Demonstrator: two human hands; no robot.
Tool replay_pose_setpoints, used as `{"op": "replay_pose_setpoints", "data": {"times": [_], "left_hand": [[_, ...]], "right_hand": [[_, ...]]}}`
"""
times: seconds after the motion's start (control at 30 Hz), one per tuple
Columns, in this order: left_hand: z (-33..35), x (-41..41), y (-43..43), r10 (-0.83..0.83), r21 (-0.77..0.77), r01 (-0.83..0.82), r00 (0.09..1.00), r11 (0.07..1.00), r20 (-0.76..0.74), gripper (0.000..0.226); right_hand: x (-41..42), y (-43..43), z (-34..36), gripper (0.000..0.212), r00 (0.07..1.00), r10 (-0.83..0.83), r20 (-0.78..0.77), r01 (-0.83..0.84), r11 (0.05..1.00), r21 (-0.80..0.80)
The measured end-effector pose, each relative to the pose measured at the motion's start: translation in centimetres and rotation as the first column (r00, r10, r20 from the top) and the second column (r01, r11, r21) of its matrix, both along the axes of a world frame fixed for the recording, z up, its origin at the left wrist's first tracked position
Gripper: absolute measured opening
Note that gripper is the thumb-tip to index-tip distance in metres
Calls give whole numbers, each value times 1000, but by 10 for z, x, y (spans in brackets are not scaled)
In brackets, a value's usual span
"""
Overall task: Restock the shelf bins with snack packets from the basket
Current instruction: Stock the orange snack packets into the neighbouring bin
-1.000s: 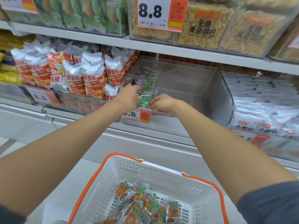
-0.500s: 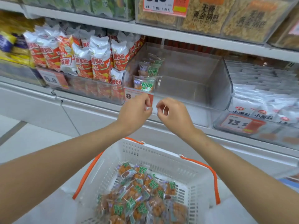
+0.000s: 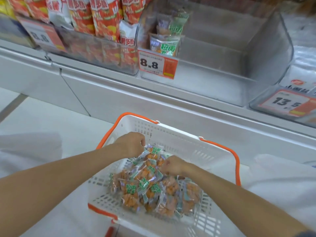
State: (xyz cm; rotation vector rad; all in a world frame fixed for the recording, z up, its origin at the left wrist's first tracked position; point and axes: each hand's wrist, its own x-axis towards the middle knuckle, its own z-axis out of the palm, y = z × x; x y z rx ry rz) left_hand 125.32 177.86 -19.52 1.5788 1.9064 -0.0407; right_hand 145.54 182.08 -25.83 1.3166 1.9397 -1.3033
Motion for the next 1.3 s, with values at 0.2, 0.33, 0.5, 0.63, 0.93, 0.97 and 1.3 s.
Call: {"op": "replay_pose_setpoints", "data": {"times": [0.2,0.33,0.5,0.63,0.93,0.97,1.3], "left_hand": [[-6,3,2,-8,-60,8,1000,998,6,17],[-1,3,3,-61,-111,69,995,991,78,25],[31,6,12,-188,-249,242,957,938,221,75],[62,8,29,-86,-84,141,882,986,463,35],[110,-4,52,27,85,-119,720,989,694,36],[112,-4,53,25,94,-125,717,988,697,35],[145,-8,67,-44,355,-235,778,905,626,40]], "right_hand": [[-18,-64,-49,33,977,-210,-40,206,975,-80],[-27,-57,-29,12,961,-227,-160,230,973,1],[-28,-6,52,18,964,87,-250,0,945,326],[-16,33,123,17,912,16,-409,159,907,389],[2,63,186,26,704,-290,-649,374,928,-9],[2,64,188,30,700,-293,-651,380,925,-7],[-16,76,218,19,627,-139,-766,455,864,216]]}}
